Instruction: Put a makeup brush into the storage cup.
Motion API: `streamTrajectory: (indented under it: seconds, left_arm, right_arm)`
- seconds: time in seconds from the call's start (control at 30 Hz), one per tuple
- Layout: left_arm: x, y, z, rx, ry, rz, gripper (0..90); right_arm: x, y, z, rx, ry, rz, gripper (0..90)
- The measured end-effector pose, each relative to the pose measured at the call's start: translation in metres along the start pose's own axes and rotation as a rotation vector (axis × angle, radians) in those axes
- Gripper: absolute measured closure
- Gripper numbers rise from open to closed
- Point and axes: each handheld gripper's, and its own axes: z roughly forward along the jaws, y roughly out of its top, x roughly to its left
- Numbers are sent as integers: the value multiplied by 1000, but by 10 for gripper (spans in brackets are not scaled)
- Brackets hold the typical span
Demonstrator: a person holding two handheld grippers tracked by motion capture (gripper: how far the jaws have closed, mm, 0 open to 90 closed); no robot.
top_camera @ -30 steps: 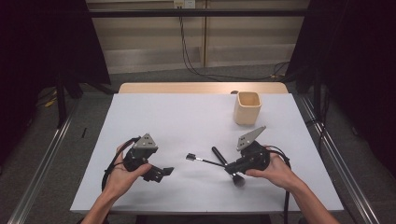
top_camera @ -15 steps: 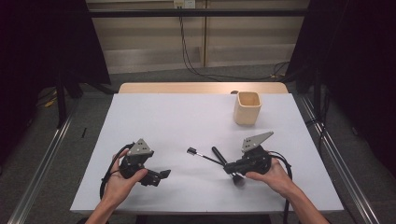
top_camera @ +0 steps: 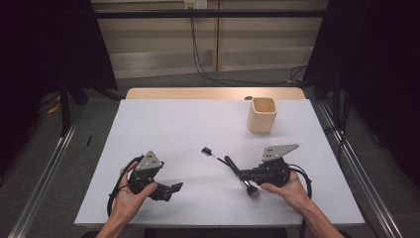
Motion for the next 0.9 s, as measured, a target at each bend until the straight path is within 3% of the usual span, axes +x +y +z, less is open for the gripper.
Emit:
streamTrajectory:
  seconds: [0.27, 0.57, 0.73, 0.77, 0.9]
  left_arm:
    - [2, 1, 0, -42, -12, 8, 45]
    - [1, 3, 3, -115, 25, 38, 46]
    - [-1, 3, 2, -180, 14, 9, 47]
    - [-4, 3, 2, -219, 10, -2, 47]
    - [-10, 5, 0, -295, -12, 1, 50]
  right_arm:
    - [3, 2, -3, -83, 17, 3, 861]
    - [8, 5, 0, -156, 19, -18, 861]
    - [11, 9, 0, -179, 29, -32, 861]
    - [12, 9, 0, -186, 30, -32, 861]
    - [17, 13, 0, -203, 30, -45, 861]
